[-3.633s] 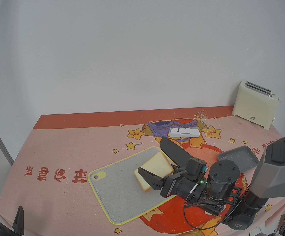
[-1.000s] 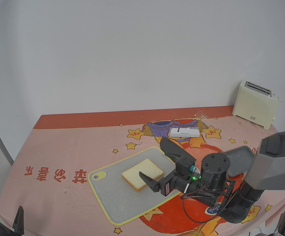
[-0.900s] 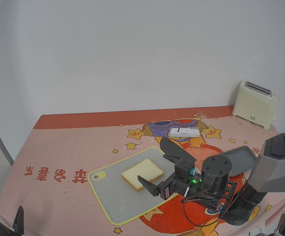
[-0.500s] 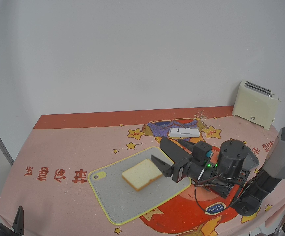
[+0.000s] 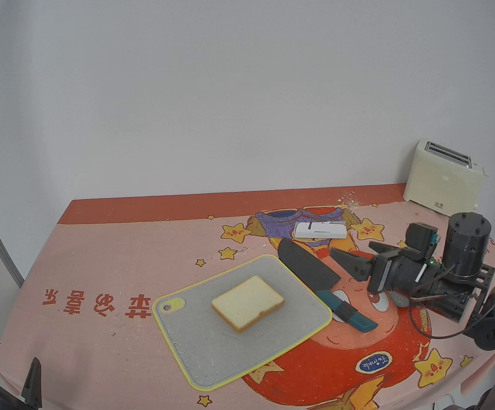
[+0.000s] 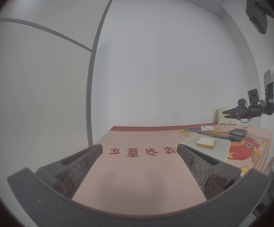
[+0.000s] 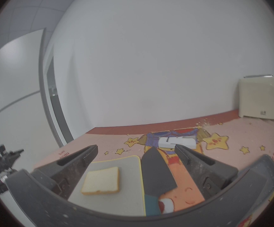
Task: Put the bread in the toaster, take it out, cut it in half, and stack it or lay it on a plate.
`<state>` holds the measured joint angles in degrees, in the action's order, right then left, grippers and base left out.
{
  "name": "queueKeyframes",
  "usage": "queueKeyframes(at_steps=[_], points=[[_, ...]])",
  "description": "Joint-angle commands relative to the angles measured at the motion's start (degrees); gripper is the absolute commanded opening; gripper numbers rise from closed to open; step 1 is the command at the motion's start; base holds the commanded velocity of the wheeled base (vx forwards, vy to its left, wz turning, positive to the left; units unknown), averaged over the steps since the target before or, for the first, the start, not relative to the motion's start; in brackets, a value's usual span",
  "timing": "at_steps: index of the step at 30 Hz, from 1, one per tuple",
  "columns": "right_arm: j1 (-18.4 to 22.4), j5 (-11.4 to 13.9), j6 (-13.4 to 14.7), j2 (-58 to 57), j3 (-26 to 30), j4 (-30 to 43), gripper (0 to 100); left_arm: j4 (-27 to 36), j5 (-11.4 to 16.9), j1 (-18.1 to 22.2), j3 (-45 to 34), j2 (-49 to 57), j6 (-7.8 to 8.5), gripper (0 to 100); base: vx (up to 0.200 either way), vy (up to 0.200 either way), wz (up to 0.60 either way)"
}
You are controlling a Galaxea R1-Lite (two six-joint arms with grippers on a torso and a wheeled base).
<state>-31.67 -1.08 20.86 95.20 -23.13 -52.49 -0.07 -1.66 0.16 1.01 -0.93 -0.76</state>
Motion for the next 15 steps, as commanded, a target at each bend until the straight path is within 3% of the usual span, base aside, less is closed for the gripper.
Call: queueKeyframes(at_steps=[1, 4, 9, 12, 14, 15], points=[[2.2, 3.5, 3.5, -15.7, -2.1, 21.0, 100, 0.0, 0.0, 0.0, -1.0, 0.1, -0.04, 100, 0.0, 0.0, 0.0], [2.7, 2.8, 1.6, -15.7, -4.3, 27.0, 100, 0.0, 0.0, 0.0, -1.0, 0.1, -0.04, 100, 0.0, 0.0, 0.0], [2.9, 2.2, -5.8, -15.7, -3.3, 27.9, 100, 0.0, 0.0, 0.0, -1.0, 0.1, -0.04, 100, 0.0, 0.0, 0.0], [4.4, 0.3, -11.6, -15.0, -0.4, 27.3, 100, 0.0, 0.0, 0.0, -1.0, 0.1, -0.04, 100, 0.0, 0.0, 0.0], [4.6, 0.1, -12.8, -14.9, -0.2, 27.2, 100, 0.0, 0.0, -0.1, -1.0, 0.1, -0.04, 100, 0.0, 0.0, 0.0], [5.2, 0.1, -15.1, -13.9, 0.1, 27.2, 100, 0.0, 0.0, 0.0, -1.0, 0.1, -0.04, 100, 0.0, 0.0, 0.0]])
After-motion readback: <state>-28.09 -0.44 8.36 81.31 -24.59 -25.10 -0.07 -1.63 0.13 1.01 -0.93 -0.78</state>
